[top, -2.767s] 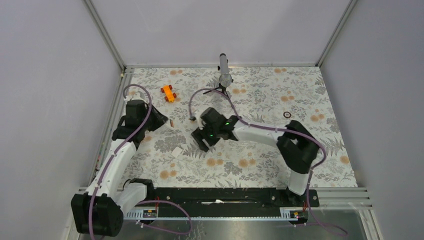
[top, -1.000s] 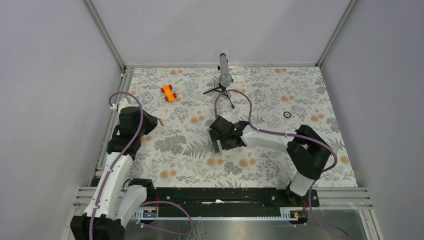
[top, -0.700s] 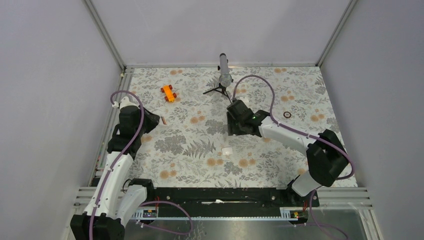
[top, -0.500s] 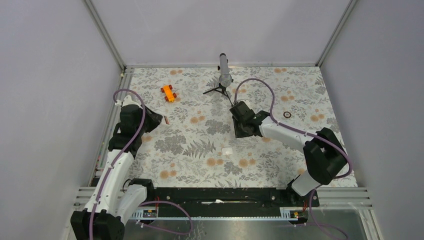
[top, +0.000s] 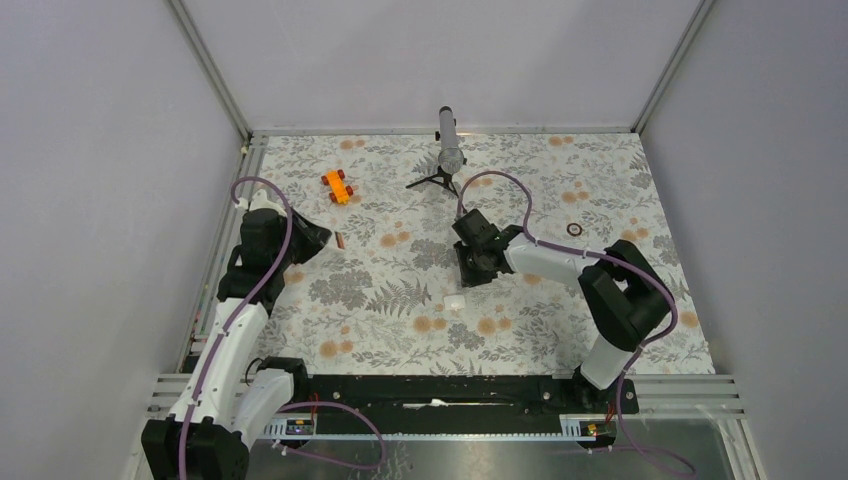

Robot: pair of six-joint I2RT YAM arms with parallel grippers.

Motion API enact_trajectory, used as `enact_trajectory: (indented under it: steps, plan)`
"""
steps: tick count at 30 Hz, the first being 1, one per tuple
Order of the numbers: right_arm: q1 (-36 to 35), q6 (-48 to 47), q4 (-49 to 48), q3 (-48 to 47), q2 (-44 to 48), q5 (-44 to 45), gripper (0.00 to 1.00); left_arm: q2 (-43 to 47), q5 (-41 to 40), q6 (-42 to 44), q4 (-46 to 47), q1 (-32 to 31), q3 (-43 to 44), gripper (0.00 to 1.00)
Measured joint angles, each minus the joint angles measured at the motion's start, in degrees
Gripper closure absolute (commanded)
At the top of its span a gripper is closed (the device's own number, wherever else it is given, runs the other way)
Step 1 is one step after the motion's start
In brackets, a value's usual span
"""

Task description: Load the batteries into the remote control

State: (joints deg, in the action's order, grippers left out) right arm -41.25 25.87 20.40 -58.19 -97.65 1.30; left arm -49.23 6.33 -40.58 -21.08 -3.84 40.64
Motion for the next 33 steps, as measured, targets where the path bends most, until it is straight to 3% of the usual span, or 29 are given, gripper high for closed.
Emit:
enact_trajectory:
  steps: [16, 26, 33]
  plan:
    - [-0.81, -0.26, 1.25, -0.04, -2.14, -3.85, 0.69, 1.79, 1.05, -0.79, 0.26, 0.00, -1.92, 1.00]
    - [-7.54, -0.81, 8.59, -0.76, -2.01, -4.11, 0.70, 3.41, 1.05, -1.29, 0.20, 0.00, -2.67, 1.00]
    - [-12.39, -0.74, 10.69, -1.92, -2.99, -5.92, 0.65, 4.35, 0.94, -1.25, -0.17, 0.00, -2.78, 1.00]
